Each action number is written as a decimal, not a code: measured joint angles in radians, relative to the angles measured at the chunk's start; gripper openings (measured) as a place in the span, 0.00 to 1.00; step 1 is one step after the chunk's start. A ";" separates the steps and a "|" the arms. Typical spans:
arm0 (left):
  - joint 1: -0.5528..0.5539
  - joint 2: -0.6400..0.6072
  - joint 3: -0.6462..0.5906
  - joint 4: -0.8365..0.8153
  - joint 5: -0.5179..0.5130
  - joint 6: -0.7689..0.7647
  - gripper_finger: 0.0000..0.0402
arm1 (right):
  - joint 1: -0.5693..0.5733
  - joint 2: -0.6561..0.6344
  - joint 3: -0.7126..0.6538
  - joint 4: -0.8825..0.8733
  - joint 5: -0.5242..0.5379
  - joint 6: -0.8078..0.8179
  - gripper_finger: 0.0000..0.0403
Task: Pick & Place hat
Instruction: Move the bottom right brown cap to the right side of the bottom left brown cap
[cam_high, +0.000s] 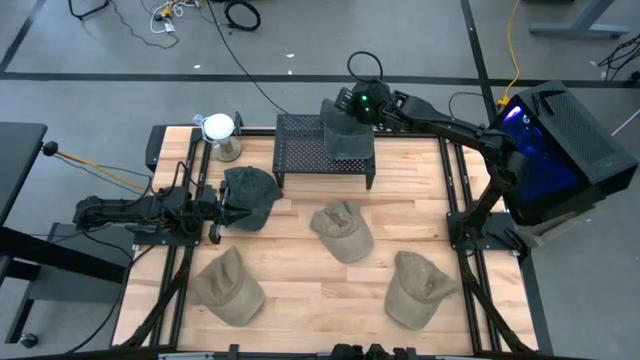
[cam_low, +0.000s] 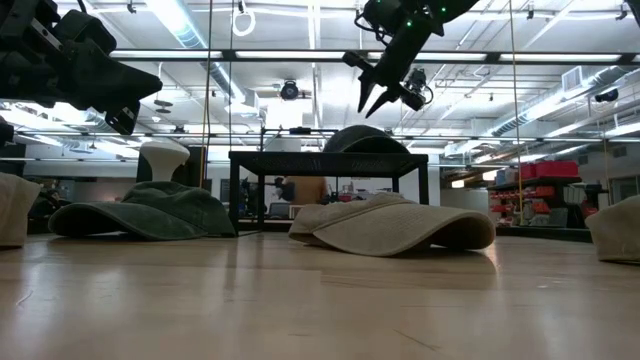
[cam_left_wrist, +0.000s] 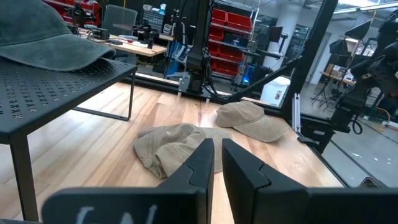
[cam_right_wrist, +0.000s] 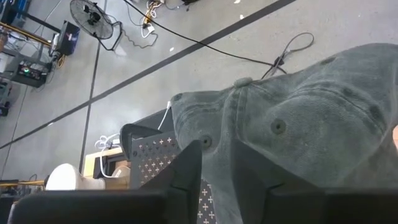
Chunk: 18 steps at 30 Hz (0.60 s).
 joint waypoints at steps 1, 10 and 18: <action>0.000 0.000 0.000 0.000 0.000 0.000 0.10 | 0.000 0.000 0.000 0.000 0.000 -0.007 0.22; 0.000 0.000 0.000 0.000 0.000 0.000 0.10 | 0.001 -0.022 0.000 0.001 0.001 -0.263 0.25; 0.000 0.000 0.000 0.000 0.000 0.000 0.10 | 0.046 -0.057 0.000 0.036 -0.048 -0.704 0.25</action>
